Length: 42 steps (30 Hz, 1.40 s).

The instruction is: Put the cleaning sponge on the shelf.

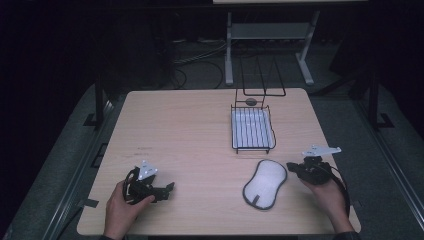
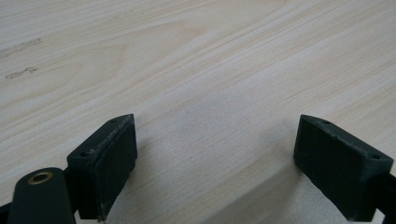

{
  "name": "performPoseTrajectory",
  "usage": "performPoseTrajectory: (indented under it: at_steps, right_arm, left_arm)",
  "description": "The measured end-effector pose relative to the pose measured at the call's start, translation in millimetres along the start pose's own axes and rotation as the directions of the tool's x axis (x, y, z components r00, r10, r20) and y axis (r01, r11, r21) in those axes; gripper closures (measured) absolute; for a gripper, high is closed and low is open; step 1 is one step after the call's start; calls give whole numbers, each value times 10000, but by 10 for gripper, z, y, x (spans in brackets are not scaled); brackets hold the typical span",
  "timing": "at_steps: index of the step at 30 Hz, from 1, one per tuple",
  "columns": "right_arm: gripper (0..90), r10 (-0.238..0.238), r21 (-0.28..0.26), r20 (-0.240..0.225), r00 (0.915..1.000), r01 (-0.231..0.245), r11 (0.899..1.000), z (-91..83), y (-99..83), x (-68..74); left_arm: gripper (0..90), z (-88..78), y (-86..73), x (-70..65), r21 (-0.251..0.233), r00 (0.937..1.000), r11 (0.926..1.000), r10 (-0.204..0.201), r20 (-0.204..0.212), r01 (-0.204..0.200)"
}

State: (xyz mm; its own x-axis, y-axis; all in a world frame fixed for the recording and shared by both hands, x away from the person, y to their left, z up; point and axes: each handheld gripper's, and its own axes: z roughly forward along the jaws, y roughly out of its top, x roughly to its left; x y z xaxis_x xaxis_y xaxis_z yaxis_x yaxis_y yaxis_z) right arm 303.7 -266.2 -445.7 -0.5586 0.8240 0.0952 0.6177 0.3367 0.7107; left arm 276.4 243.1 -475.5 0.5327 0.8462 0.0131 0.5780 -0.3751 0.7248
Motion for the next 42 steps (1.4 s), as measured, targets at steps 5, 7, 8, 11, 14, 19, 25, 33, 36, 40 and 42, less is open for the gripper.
performPoseTrajectory:
  at_steps: [5, 7, 8, 11, 14, 19, 25, 33, 36, 40, 42]
  right_arm:
    - [897, -58, 147, -4, 10000, 58, 9999, 97, 40, 7]
    - [897, -110, 231, -47, 9999, 111, 9997, 138, 53, 12]
    - [897, -71, 315, -55, 10000, 73, 9995, 151, 57, 18]
    - [898, -195, 465, -108, 9998, 199, 9987, 211, 73, 36]
    - [898, -250, 461, -136, 9996, 257, 9986, 248, 99, 58]
    - [898, -347, 453, -114, 9993, 351, 9984, 305, 128, 85]
    - [897, -436, 493, -142, 9989, 442, 9978, 357, 171, 110]
    - [898, -727, 582, -284, 9970, 742, 9955, 453, 256, 192]
    - [898, -814, 608, -365, 9960, 835, 9947, 497, 294, 244]
    - [898, -949, 655, -390, 9947, 973, 9931, 519, 309, 266]
    - [898, -949, 621, -364, 9948, 970, 9933, 510, 313, 272]
  left_arm:
    - [126, 0, 0, 0, 1, 10000, 10000, 5, -1, -5]
    - [126, 0, 0, 0, 0, 10000, 10000, 2, -2, -2]
    - [126, 0, 0, 0, -2, 10000, 10000, -4, -2, 4]
    - [127, 2, 0, -2, -26, 10000, 10000, -28, 2, 28]
    - [126, 2, 0, -2, -26, 10000, 10000, -26, 5, 26]
    - [126, 1, 0, -2, -23, 10000, 10000, -34, 4, 34]
    - [126, 1, 0, -2, -22, 10000, 10000, -31, 3, 31]
    - [126, 1, 0, -2, -17, 10000, 10000, -36, 3, 36]
    - [126, 1, 1, -2, -11, 10000, 10000, -30, 4, 30]
    - [126, 0, 1, -2, -6, 10000, 10000, -29, 5, 29]
    - [126, 1, 1, -2, -10, 10000, 10000, -28, 4, 28]
